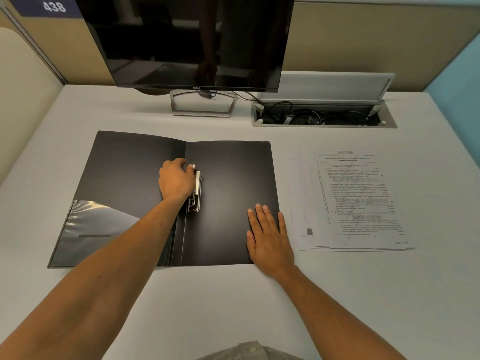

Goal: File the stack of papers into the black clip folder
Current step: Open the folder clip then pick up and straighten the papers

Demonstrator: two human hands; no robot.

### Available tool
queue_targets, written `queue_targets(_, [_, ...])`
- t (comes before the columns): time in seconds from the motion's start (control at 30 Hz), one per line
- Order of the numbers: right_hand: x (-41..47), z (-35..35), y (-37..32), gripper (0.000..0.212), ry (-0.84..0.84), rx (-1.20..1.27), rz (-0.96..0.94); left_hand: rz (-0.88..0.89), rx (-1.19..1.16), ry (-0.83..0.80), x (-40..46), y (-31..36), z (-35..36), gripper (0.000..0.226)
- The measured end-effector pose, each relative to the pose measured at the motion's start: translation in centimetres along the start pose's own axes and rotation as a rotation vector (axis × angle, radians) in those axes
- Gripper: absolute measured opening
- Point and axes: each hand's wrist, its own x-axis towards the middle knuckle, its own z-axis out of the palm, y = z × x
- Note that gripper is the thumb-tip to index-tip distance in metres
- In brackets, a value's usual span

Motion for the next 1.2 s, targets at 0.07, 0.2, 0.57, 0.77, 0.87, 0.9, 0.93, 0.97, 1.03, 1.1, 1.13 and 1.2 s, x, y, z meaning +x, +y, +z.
queue_targets(0.07, [0.0, 0.0, 0.0, 0.061, -0.011, -0.003, 0.002, 0.048, 0.005, 0.069, -1.3, 0.4, 0.1, 0.033])
queue_targets(0.2, [0.3, 0.0, 0.2, 0.06, -0.031, 0.025, -0.001, 0.124, -0.013, 0.124, -4.2, 1.6, 0.9, 0.028])
queue_targets(0.57, [-1.0, -2.3, 3.5, 0.068, 0.163, 0.237, 0.112, 0.288, -0.003, -0.018, -10.3, 4.2, 5.6, 0.03])
queue_targets(0.77, [-2.8, -3.8, 9.9, 0.073, 0.164, 0.194, 0.315, 0.293, 0.001, -0.203, -12.6, 6.7, 8.9, 0.047])
queue_targets(0.87, [-3.7, -4.5, 13.3, 0.07, 0.189, 0.176, 0.39, 0.3, 0.049, -0.274, -13.9, 7.9, 10.6, 0.054])
queue_targets(0.9, [-3.9, -4.6, 14.5, 0.068, 0.198, 0.176, 0.412, 0.308, 0.067, -0.293, -14.2, 8.2, 11.1, 0.055])
queue_targets(0.93, [-4.2, -4.7, 15.6, 0.067, 0.204, 0.176, 0.434, 0.313, 0.08, -0.312, -14.5, 8.5, 11.5, 0.055])
queue_targets(0.97, [-4.5, -4.8, 16.6, 0.066, 0.203, 0.175, 0.457, 0.315, 0.085, -0.33, -14.8, 8.8, 12.0, 0.056])
queue_targets(1.03, [-4.9, -5.1, 18.6, 0.065, 0.193, 0.166, 0.498, 0.317, 0.078, -0.355, -15.5, 9.4, 12.7, 0.057])
queue_targets(1.1, [-5.2, -5.4, 20.3, 0.066, 0.2, 0.162, 0.529, 0.323, 0.075, -0.364, -16.1, 10.2, 13.5, 0.058])
queue_targets(1.13, [-5.3, -5.6, 21.0, 0.066, 0.213, 0.165, 0.544, 0.323, 0.078, -0.37, -16.3, 10.6, 13.9, 0.059])
queue_targets(1.2, [-5.3, -6.1, 22.5, 0.065, 0.238, 0.173, 0.58, 0.307, 0.079, -0.393, -16.8, 11.5, 14.7, 0.062])
